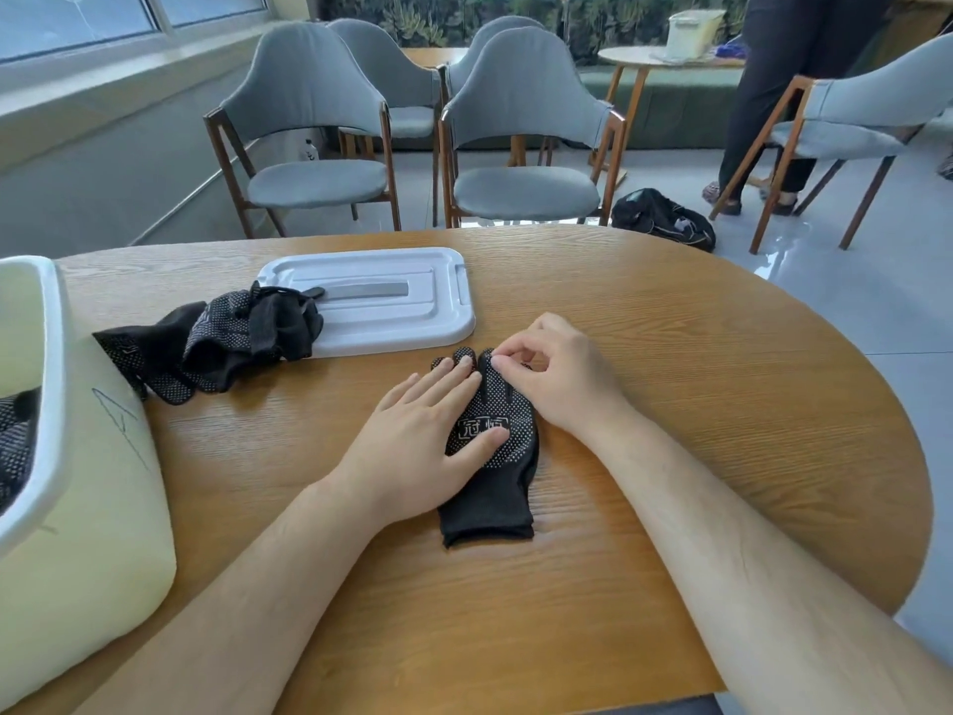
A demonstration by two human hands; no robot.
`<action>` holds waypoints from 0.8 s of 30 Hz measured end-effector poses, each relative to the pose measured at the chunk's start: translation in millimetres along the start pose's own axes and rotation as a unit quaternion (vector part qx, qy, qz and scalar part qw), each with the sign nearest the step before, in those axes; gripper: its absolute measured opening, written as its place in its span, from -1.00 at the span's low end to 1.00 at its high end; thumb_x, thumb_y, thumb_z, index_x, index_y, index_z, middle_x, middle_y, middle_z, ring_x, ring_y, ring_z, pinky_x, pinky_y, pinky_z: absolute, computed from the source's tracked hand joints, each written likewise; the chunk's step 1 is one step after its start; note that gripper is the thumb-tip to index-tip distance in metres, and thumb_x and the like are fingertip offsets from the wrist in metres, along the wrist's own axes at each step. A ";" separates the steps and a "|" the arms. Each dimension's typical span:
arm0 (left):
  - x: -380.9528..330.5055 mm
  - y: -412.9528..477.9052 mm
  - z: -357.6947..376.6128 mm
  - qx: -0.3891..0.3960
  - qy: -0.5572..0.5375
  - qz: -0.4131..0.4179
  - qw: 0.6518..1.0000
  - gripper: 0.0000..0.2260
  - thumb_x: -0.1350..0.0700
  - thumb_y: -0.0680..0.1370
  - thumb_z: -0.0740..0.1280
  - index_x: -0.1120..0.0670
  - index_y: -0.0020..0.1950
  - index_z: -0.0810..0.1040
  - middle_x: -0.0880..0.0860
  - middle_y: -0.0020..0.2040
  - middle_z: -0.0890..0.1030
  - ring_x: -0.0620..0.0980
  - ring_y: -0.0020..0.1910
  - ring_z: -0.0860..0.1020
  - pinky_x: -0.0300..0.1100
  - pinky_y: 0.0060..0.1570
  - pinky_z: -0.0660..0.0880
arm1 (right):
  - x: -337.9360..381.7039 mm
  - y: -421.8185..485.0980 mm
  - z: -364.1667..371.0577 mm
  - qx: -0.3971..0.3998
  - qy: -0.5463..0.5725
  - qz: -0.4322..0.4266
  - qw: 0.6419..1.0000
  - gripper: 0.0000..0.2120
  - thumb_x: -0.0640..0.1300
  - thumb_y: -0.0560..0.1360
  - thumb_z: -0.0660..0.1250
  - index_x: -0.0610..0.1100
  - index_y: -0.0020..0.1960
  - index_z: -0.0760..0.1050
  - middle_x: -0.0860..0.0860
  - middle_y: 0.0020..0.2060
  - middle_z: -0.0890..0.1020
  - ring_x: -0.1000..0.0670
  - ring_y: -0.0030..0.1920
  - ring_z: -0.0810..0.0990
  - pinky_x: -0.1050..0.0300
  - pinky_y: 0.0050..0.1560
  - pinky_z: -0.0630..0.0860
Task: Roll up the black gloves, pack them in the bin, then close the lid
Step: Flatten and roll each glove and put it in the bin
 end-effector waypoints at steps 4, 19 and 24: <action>-0.4 -0.1 1.3 -0.005 -0.012 -0.004 1.000 -0.18 -0.47 0.49 -0.13 -0.08 0.65 0.12 -0.17 0.65 0.04 -0.27 0.60 -0.09 -0.27 0.55 -0.20 | 2.6 1.2 4.3 0.014 -0.011 -0.011 1.000 -0.91 0.08 0.54 0.44 0.12 -0.01 0.70 0.13 -0.13 0.54 0.12 -0.01 0.54 0.16 0.01 0.49; -10.6 -4.9 -0.5 0.007 0.004 0.047 0.999 -0.21 -0.53 0.50 0.01 -0.13 0.63 0.18 -0.23 0.63 0.07 -0.30 0.60 -0.07 -0.16 0.60 -0.12 | -14.2 -20.5 -13.6 0.005 -0.009 0.060 0.998 -0.93 0.06 0.50 0.45 0.11 -0.15 0.63 0.17 -0.10 0.55 0.18 -0.06 0.48 0.07 0.07 0.49; -11.6 -6.0 -1.2 0.004 0.009 0.047 0.999 -0.20 -0.52 0.51 0.01 -0.11 0.64 0.17 -0.21 0.64 0.06 -0.28 0.60 -0.07 -0.18 0.59 -0.15 | -5.9 -20.9 -16.2 -0.028 0.007 0.020 0.999 -0.96 0.03 0.53 0.45 0.09 -0.06 0.66 0.15 -0.08 0.53 0.17 -0.01 0.51 0.21 -0.02 0.46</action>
Point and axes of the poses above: each hand's wrist, its own y-axis towards the middle knuckle, its own z-axis out of the palm, x = y × z, the point moved 5 cm from there along y, towards the middle knuckle
